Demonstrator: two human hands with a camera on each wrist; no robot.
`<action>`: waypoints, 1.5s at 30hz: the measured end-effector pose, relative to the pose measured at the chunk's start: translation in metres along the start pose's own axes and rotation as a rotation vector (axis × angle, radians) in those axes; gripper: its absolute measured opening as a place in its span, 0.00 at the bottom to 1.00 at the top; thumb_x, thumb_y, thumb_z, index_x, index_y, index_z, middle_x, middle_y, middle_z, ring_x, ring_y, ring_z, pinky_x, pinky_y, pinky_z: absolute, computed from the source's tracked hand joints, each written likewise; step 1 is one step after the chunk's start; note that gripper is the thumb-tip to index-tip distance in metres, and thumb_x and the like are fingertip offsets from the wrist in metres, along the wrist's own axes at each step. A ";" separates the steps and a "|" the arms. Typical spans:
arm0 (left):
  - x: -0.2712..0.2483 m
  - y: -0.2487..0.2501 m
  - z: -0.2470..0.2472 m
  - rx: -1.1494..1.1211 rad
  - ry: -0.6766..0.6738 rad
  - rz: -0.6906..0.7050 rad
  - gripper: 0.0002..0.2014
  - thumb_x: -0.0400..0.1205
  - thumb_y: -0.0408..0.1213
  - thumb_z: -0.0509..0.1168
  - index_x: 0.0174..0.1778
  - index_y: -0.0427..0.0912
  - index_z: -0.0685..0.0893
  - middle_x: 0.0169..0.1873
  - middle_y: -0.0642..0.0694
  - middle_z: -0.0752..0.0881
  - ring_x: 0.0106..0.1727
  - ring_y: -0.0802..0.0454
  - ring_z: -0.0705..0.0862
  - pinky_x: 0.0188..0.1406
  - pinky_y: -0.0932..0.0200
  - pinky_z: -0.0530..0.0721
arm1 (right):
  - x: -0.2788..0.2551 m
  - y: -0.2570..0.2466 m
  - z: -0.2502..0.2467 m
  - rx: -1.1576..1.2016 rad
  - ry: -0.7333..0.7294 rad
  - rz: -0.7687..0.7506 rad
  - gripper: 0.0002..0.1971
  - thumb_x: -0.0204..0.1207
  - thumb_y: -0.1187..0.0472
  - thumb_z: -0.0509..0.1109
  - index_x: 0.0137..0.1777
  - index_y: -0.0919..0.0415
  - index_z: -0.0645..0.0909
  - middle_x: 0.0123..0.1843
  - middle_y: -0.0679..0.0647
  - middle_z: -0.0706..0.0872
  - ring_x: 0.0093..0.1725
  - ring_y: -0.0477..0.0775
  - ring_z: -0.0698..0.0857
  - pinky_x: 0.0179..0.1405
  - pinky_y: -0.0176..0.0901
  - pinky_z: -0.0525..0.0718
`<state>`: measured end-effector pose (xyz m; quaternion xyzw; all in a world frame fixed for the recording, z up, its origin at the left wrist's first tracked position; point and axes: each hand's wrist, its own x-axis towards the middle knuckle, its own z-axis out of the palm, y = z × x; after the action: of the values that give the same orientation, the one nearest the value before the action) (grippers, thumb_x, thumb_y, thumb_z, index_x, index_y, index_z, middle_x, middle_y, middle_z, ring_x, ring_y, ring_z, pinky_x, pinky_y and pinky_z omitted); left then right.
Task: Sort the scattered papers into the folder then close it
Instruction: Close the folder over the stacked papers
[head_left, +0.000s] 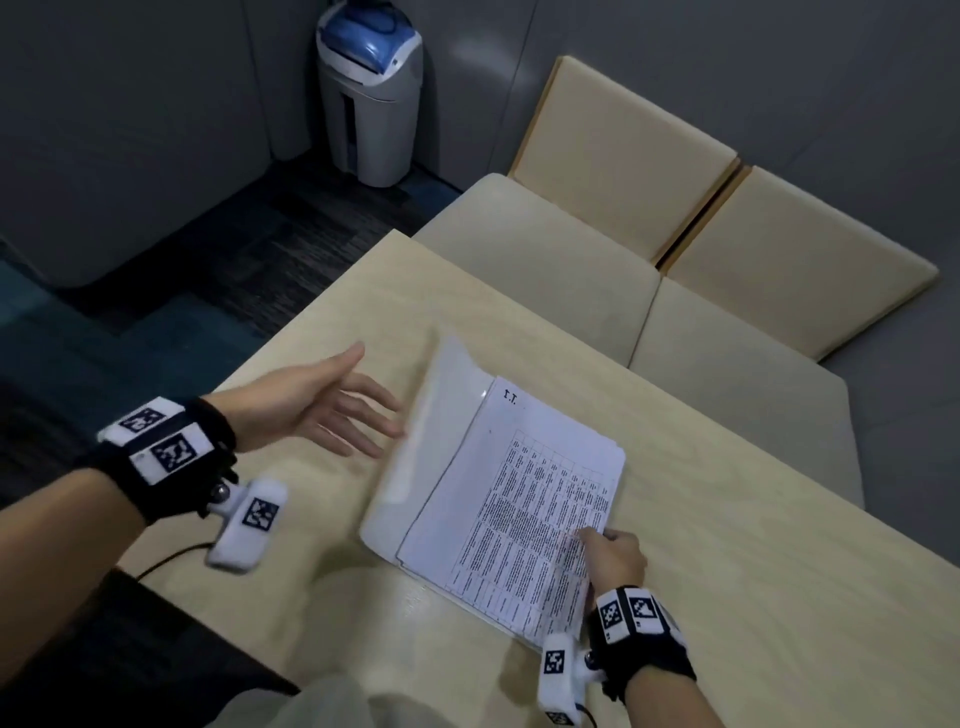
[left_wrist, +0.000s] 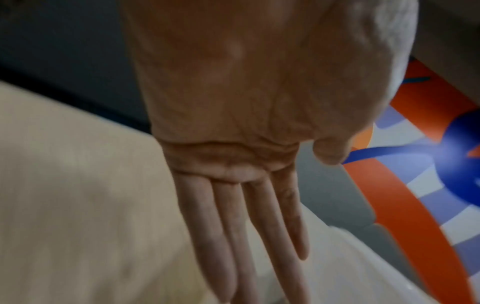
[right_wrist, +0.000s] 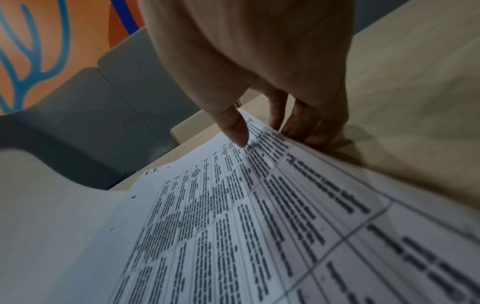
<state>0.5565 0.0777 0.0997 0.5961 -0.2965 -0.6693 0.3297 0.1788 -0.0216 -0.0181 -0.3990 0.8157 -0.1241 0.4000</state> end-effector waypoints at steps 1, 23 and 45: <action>0.000 -0.002 0.014 -0.032 -0.045 0.023 0.30 0.85 0.59 0.50 0.61 0.39 0.86 0.57 0.40 0.92 0.55 0.39 0.91 0.55 0.46 0.83 | 0.000 0.000 -0.001 0.014 0.003 0.005 0.17 0.74 0.56 0.73 0.56 0.69 0.85 0.60 0.72 0.87 0.49 0.67 0.86 0.47 0.46 0.80; 0.105 -0.067 0.159 0.308 0.259 -0.034 0.23 0.78 0.24 0.67 0.70 0.35 0.75 0.60 0.39 0.84 0.57 0.41 0.84 0.54 0.53 0.82 | -0.003 0.033 -0.032 0.447 -0.386 0.089 0.24 0.83 0.53 0.68 0.78 0.56 0.78 0.68 0.59 0.88 0.63 0.64 0.88 0.69 0.60 0.82; 0.055 -0.090 0.019 -0.629 0.613 0.061 0.16 0.83 0.27 0.67 0.67 0.39 0.80 0.55 0.37 0.89 0.49 0.40 0.89 0.49 0.46 0.88 | -0.043 -0.055 0.014 0.495 -0.591 -0.239 0.29 0.78 0.68 0.75 0.79 0.61 0.75 0.68 0.60 0.86 0.67 0.60 0.86 0.62 0.50 0.84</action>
<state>0.5261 0.0886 -0.0023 0.6288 0.0158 -0.5092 0.5874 0.2353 -0.0238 0.0251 -0.4012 0.5590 -0.2422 0.6841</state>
